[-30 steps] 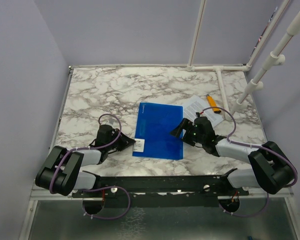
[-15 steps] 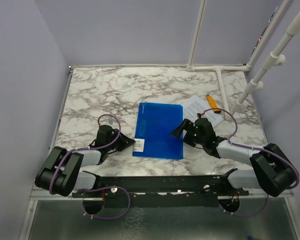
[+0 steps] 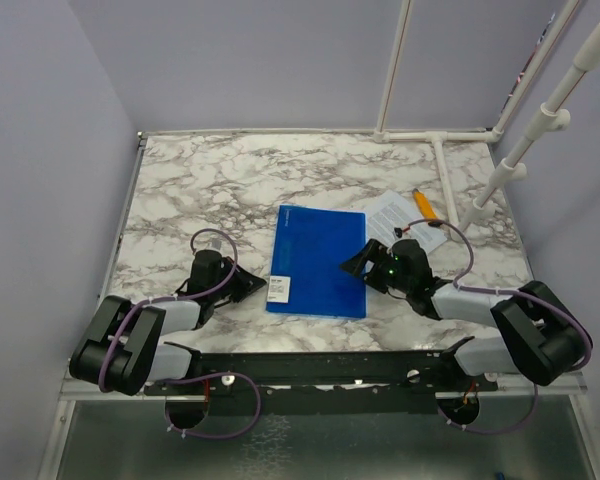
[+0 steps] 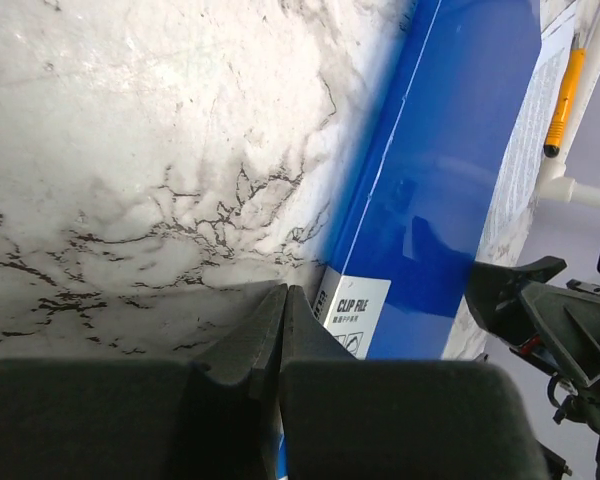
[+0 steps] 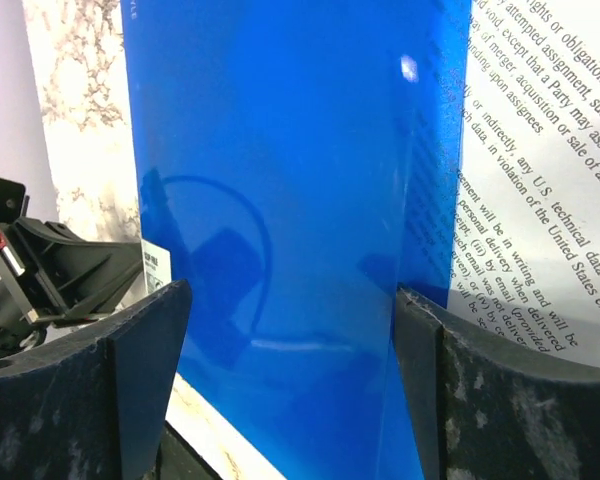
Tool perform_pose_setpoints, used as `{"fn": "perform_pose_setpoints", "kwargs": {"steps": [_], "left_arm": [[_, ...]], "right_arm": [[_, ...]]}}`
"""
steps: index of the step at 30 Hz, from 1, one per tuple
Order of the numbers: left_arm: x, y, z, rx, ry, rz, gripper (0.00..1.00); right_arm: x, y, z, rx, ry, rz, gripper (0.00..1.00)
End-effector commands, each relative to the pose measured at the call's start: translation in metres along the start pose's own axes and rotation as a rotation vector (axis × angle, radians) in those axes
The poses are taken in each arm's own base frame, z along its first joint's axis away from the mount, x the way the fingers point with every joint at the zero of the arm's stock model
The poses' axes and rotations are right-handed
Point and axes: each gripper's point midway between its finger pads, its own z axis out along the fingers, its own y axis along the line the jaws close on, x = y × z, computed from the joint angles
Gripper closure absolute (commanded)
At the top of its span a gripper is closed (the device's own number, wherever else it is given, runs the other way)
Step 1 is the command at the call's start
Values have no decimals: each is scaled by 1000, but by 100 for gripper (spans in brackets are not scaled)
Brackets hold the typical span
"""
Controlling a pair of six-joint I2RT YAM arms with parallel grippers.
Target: Put the files into the folder
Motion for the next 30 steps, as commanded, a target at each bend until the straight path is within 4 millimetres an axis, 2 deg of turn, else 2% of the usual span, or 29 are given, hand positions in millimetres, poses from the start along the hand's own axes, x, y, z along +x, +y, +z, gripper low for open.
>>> {"fn": "perform_pose_setpoints", "kwargs": {"steps": [1, 3, 9, 12, 15, 21, 27, 30], "left_arm": [[27, 84, -12, -313, 52, -16, 100], [27, 84, -12, -311, 56, -16, 100], [29, 83, -10, -302, 67, -16, 100], [29, 82, -10, -296, 71, -11, 100], [29, 80, -10, -289, 73, -5, 100], [30, 76, -12, -269, 80, 1, 99], [20, 59, -18, -257, 64, 41, 88], [11, 45, -23, -240, 48, 63, 74]], "right_arm": [[61, -56, -12, 134, 206, 43, 17], [60, -47, -11, 85, 203, 43, 25], [57, -36, -11, 34, 193, 47, 57], [55, -32, -12, 19, 183, 47, 80], [51, -29, -14, 13, 168, 45, 98], [42, -15, -18, -34, 141, 24, 100], [29, 5, -24, -84, 119, -42, 100], [22, 15, -27, -101, 110, -81, 100]]}}
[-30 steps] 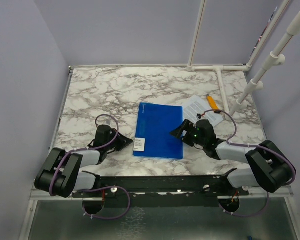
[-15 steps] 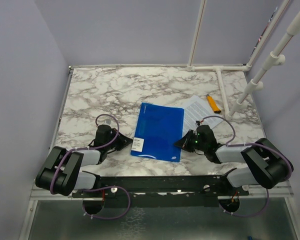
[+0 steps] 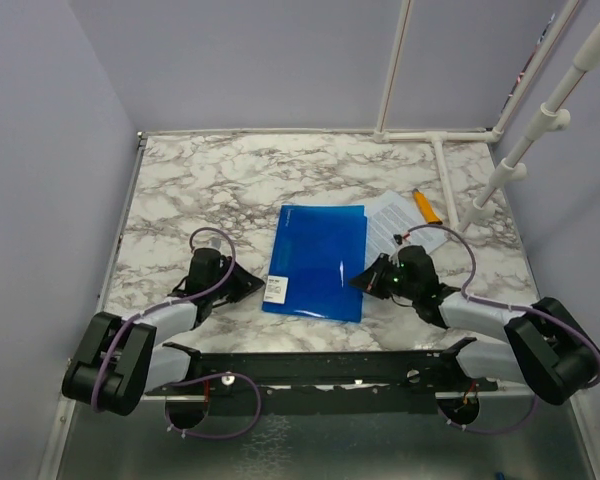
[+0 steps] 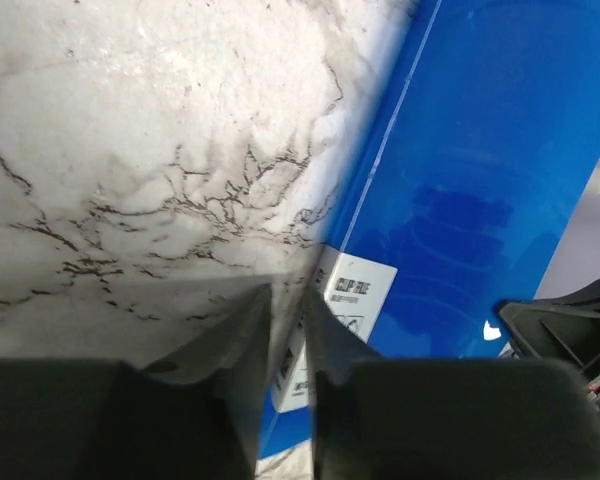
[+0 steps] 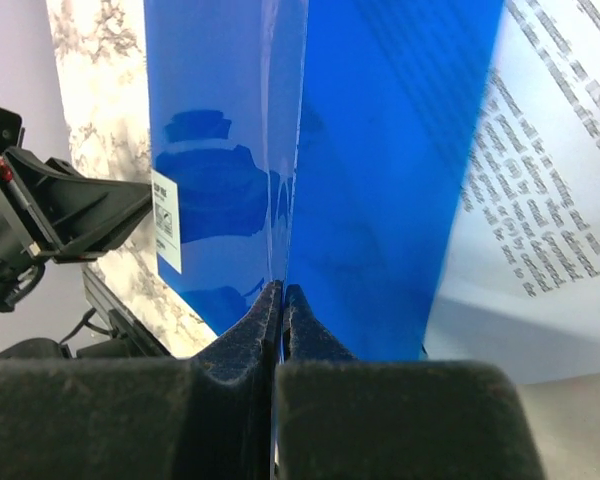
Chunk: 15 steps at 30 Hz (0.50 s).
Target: Put the files into the folder
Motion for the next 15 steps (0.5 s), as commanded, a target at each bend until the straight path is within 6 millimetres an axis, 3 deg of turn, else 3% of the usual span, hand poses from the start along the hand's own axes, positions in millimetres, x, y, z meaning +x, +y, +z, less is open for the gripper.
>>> {"fn": "perform_pose_setpoints", "kwargs": {"steps": [1, 5, 9, 11, 15], "left_arm": [[12, 41, -16, -212, 48, 24, 68], [2, 23, -24, -197, 46, 69, 44], [-9, -3, -31, -149, 48, 135, 32], [-13, -16, -35, -122, 55, 164, 3], [-26, -48, -41, -65, 56, 223, 1]], "right_arm": [[-3, 12, -7, -9, 25, -92, 100], [-12, 26, -13, -17, 21, -154, 100], [-21, 42, -22, -23, 26, -223, 100], [-27, 52, -26, -33, 30, -258, 100], [-35, 71, -35, -39, 57, -322, 100]]}}
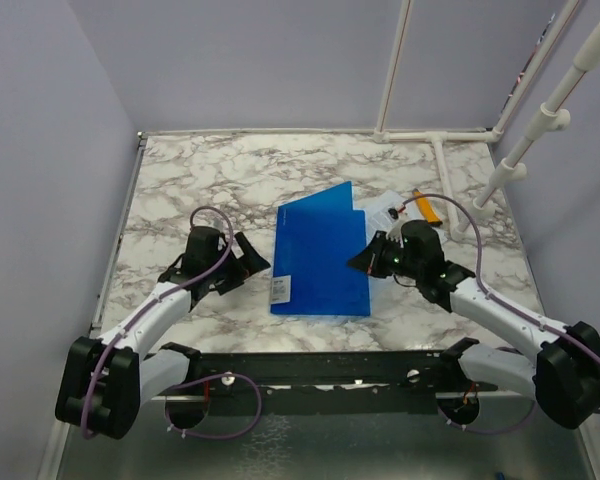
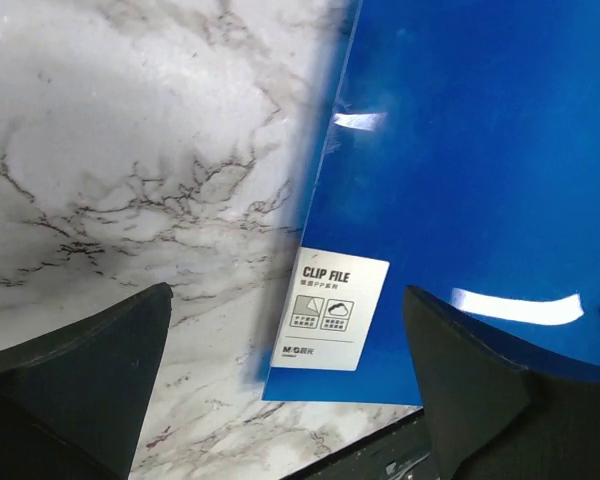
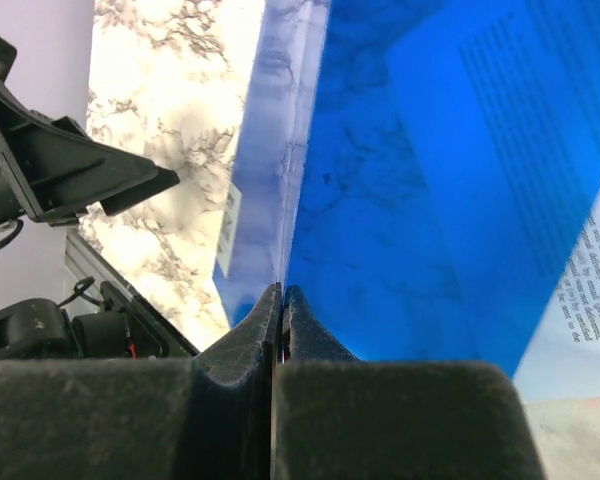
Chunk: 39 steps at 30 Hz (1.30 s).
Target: Put the files into the folder
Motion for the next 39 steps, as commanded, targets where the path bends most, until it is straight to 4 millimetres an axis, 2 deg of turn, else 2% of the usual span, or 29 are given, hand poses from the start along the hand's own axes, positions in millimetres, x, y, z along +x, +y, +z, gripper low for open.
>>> {"fn": "perform_pose_setpoints", "kwargs": {"steps": [1, 9, 13, 25, 29, 36, 39], "left_arm": [[-14, -24, -17, 29, 22, 100, 1], [-45, -77, -43, 110, 39, 282, 1], [-63, -102, -58, 145, 8, 342, 1], [-90, -142, -67, 193, -3, 348, 1], [-97, -154, -68, 213, -6, 331, 1], [-103, -163, -67, 219, -4, 309, 1], [-101, -164, -64, 216, 9, 310, 4]], "right_arm": [[-3, 16, -13, -3, 83, -113, 100], [-26, 46, -21, 6, 135, -243, 100], [-25, 62, -17, 25, 198, -311, 100], [-11, 97, 0, 161, 226, -470, 100], [-11, 111, 2, 227, 193, -545, 100], [-6, 139, 5, 261, 148, -652, 100], [-3, 151, 6, 272, 122, -694, 100]]}}
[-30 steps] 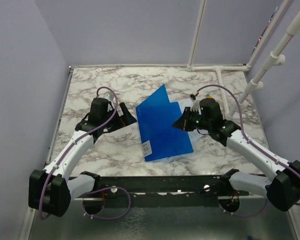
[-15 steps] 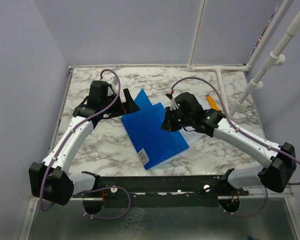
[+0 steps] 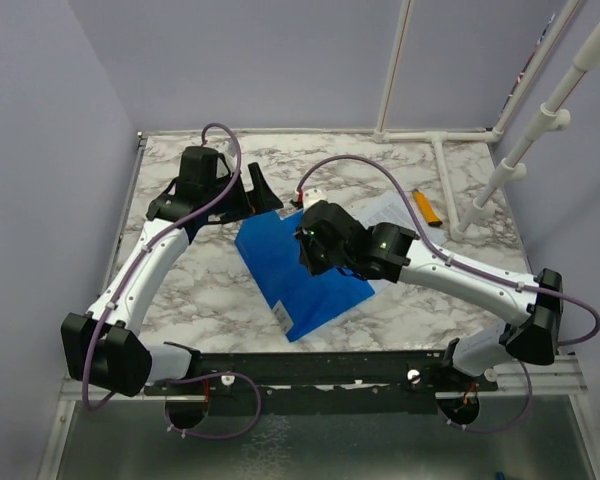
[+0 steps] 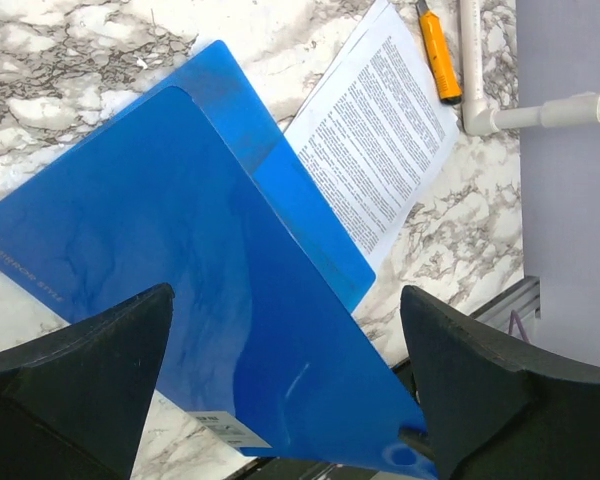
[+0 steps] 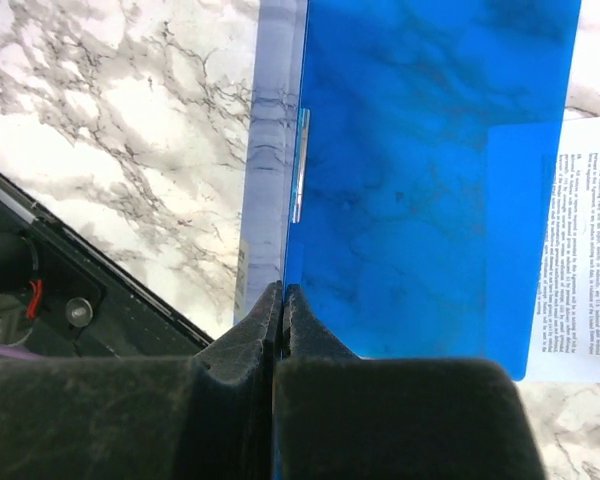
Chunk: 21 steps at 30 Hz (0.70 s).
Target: Put the files into the folder
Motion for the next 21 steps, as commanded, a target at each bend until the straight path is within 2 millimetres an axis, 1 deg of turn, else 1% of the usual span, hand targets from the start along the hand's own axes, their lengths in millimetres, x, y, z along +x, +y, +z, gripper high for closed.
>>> {"fn": "perform_pose_setpoints", "kwargs": {"steps": [1, 2, 7, 10, 14, 18, 19, 21], "left_arm": [[3, -7, 0, 16, 31, -17, 7], [4, -6, 1, 12, 36, -19, 10], [10, -5, 3, -2, 56, -16, 24], [15, -4, 4, -10, 69, -13, 35], [19, -3, 3, -18, 77, -8, 53], [21, -1, 0, -24, 77, -1, 68], [21, -1, 0, -25, 79, 0, 74], [22, -2, -1, -23, 79, 3, 83]], "right_arm": [[-5, -1, -3, 118, -29, -86, 100], [-6, 2, -3, 133, -34, -100, 100], [-11, 18, -2, 204, -62, -185, 100], [-14, 29, -1, 235, -86, -239, 100], [-13, 41, 2, 278, -96, -297, 99], [-12, 48, 5, 308, -110, -330, 99], [-13, 49, 5, 314, -119, -333, 100], [-16, 51, 5, 321, -129, -335, 99]]}}
